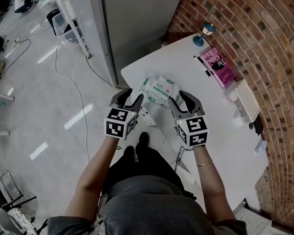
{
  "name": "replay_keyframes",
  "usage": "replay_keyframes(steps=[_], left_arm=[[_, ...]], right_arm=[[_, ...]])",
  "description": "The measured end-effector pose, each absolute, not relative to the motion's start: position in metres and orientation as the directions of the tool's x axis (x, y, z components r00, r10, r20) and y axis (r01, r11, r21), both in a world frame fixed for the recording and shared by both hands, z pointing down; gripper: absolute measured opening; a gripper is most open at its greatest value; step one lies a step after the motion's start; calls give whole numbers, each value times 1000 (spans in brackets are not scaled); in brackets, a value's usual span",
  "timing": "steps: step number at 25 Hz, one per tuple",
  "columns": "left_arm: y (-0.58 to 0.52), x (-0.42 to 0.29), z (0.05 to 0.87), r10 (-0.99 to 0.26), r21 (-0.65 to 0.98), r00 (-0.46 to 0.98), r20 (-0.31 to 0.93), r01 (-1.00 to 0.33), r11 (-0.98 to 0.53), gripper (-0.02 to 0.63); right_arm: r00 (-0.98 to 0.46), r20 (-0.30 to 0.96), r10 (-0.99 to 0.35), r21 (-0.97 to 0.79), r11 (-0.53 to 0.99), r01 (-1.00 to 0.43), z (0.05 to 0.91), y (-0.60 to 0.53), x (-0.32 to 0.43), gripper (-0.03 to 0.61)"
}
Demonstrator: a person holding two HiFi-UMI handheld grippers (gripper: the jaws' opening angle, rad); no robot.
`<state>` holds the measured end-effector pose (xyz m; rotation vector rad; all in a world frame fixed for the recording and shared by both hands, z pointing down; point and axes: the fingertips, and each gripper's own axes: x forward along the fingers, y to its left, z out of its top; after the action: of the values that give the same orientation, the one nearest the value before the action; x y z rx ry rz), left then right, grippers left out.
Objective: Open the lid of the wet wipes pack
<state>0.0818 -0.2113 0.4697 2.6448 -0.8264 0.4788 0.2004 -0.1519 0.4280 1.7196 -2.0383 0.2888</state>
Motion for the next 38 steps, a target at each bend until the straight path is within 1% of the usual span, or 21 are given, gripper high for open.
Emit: replay_keyframes(steps=[9, 16, 23, 32, 38], left_arm=[[-219, 100, 490, -469, 171, 756, 457, -592, -788, 183], [-218, 106, 502, -447, 158, 744, 497, -584, -796, 196], [-222, 111, 512, -422, 122, 734, 531, -559, -820, 198], [-221, 130, 525, -362, 53, 729, 581, -478, -877, 199], [-215, 145, 533, -319, -5, 721, 616, -401, -916, 202]], right_arm=[[-188, 543, -819, 166, 324, -931, 454, -168, 198, 187], [-240, 644, -726, 180, 449, -875, 476, -170, 182, 191], [-249, 693, -677, 216, 525, -823, 492, -176, 177, 191], [-237, 741, -629, 233, 571, -787, 511, -179, 181, 189], [-216, 763, -609, 260, 595, -760, 521, -183, 183, 189]])
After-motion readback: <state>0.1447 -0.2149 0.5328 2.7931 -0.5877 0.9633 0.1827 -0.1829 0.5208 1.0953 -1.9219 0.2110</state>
